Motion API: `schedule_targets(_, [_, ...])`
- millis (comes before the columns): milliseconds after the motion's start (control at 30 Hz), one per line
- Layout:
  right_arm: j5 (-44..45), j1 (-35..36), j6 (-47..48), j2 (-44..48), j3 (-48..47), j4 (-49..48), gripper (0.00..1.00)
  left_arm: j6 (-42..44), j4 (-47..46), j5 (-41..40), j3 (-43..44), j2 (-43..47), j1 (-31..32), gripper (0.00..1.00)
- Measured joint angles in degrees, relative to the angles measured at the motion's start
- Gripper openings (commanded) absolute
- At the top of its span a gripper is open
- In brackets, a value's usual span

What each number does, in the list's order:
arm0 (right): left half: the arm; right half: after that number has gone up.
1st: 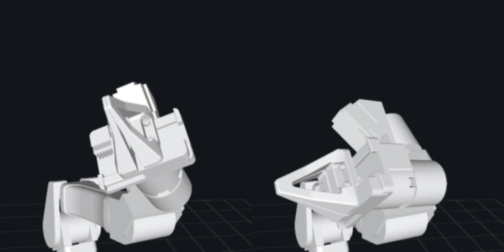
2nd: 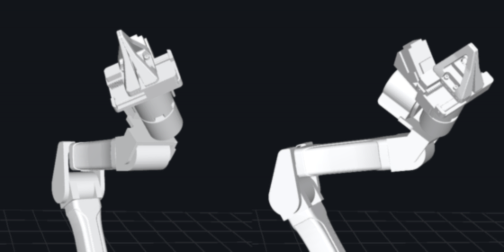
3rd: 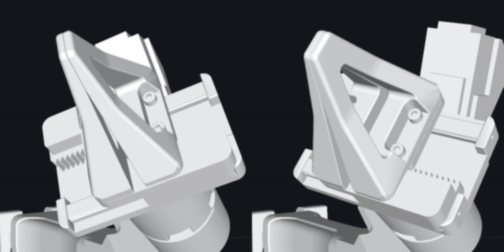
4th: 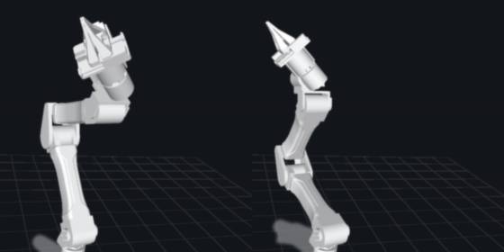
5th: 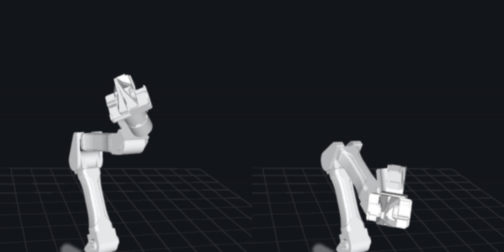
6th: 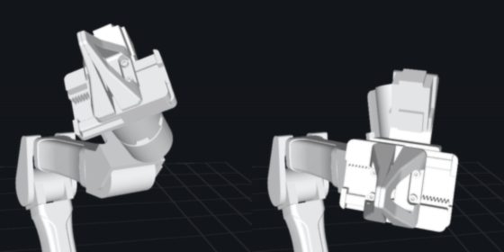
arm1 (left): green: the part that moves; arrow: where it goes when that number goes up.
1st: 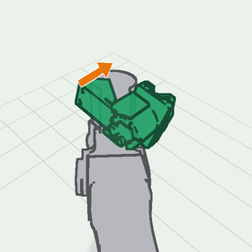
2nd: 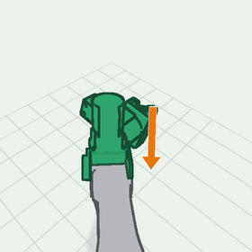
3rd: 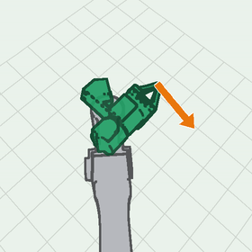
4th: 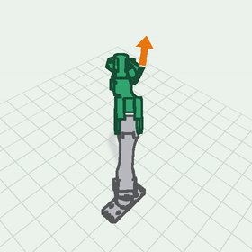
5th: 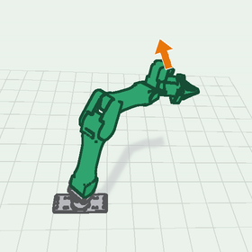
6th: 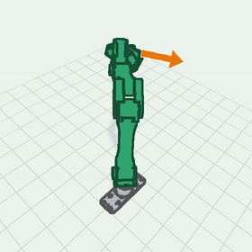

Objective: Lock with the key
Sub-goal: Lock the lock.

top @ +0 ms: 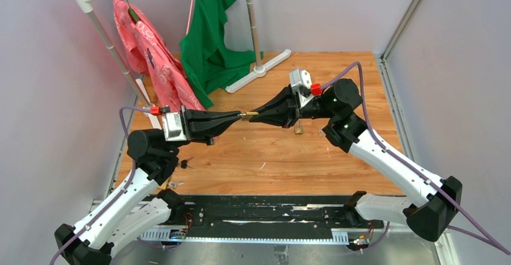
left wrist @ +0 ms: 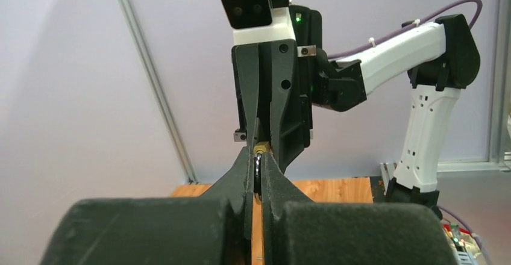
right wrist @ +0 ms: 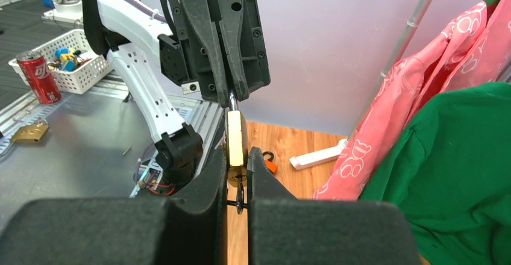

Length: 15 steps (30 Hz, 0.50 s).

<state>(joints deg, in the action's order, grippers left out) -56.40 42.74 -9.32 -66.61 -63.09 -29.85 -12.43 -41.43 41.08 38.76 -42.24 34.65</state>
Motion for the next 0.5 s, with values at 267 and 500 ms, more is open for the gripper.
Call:
schedule_targets(267, [2.82,0.11,10.91,1.84,-4.11,18.86,0.75,2.95,8.79,2.69,0.63,0.35,0.0,0.0])
schedule_targets(500, [9.14,-0.79,22.49,2.54,-7.76,40.46,0.78,6.05,24.96,5.84,0.63,-0.61,-1.64,0.0])
